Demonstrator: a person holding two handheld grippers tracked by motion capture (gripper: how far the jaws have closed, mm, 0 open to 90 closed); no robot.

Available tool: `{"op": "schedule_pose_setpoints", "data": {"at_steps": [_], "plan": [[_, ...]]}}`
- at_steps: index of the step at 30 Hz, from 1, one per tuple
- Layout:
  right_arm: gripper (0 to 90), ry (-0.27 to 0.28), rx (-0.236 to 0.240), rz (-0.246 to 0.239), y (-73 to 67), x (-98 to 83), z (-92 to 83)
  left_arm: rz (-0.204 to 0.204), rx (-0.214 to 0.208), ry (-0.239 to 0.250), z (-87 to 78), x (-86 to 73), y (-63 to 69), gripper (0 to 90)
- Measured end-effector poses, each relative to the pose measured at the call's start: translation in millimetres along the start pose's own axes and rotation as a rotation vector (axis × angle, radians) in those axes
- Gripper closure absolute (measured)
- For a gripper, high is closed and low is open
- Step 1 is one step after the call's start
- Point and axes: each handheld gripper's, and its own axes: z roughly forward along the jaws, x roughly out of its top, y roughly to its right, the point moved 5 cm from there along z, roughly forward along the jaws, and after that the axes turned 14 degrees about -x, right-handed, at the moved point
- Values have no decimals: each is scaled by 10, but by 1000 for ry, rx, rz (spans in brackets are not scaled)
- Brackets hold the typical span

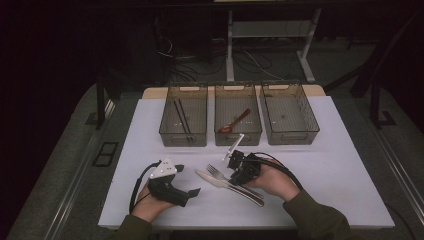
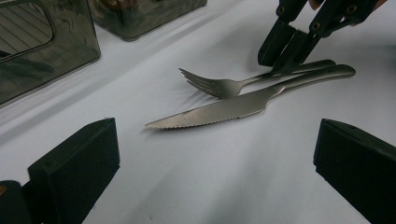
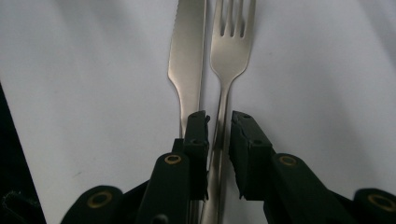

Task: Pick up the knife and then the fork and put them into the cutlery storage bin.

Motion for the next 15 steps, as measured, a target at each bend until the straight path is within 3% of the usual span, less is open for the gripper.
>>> {"op": "schedule_pose_setpoints", "data": {"at_steps": [3, 10, 15], "plan": [[761, -57, -6, -18, -36, 28, 50, 0, 0, -1, 1, -3, -2, 0], [812, -113, -49, -43, -55, 96, 119, 0, 0, -3, -9, -6, -3, 0], [837, -151, -69, -28, -58, 124, 128, 2, -1, -3, 1, -5, 3, 0]]}}
